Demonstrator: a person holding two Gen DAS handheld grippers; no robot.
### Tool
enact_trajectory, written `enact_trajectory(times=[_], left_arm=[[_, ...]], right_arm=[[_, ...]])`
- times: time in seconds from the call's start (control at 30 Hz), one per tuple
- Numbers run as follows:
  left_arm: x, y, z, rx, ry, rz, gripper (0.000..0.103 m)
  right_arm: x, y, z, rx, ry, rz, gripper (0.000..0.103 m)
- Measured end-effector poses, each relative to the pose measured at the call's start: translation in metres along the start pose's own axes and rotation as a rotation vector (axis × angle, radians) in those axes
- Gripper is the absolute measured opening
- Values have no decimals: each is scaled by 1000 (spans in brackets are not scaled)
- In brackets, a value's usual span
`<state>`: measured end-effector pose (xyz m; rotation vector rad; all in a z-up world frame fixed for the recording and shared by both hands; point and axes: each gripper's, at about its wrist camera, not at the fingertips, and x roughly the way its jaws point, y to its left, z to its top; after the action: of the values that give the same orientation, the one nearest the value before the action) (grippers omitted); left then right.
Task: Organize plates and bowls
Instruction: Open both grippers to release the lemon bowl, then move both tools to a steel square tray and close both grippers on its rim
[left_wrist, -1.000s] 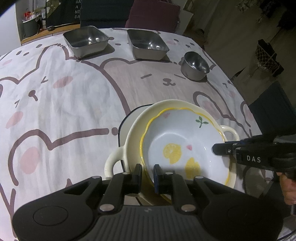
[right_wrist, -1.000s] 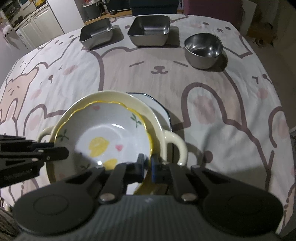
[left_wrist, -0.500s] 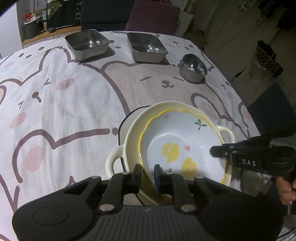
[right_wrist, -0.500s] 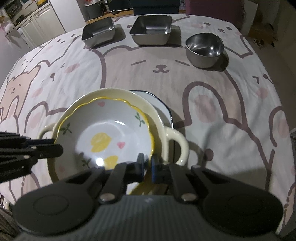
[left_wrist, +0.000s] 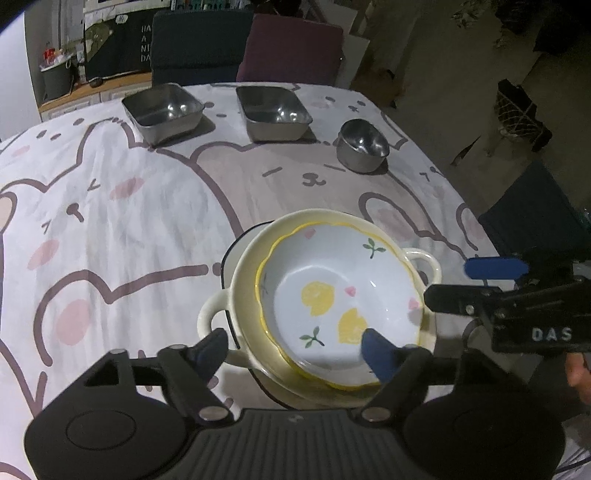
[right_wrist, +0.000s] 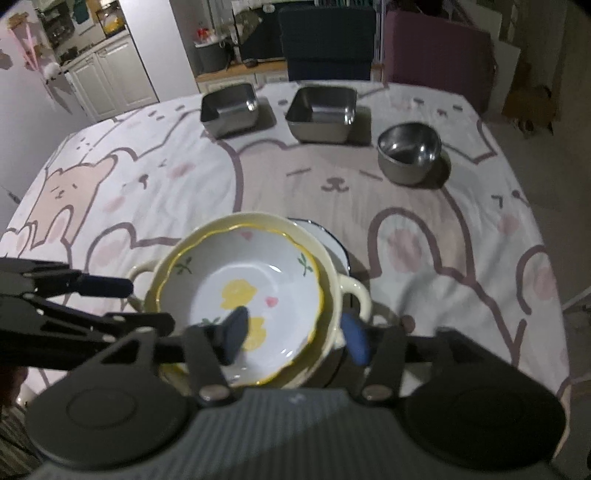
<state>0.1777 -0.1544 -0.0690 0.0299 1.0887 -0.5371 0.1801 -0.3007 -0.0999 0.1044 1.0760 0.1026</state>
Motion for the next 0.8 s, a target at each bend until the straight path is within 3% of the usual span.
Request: enact_trajectory(times=[0.07, 0.2, 0.43, 0.8], left_arm=[[-4, 0, -1, 2, -10, 4, 96], [-16, 0, 2, 33, -46, 22, 102], [-35, 17, 24, 56, -156, 79, 103], [-43, 96, 79, -91, -277, 133, 103]], right_arm=[[-5, 1, -2, -5, -11, -2, 84], [-9, 0, -5, -12, -18, -20, 103], [-18, -7, 6, 40, -106, -58, 103], [8, -6, 73, 163, -229, -49, 103]])
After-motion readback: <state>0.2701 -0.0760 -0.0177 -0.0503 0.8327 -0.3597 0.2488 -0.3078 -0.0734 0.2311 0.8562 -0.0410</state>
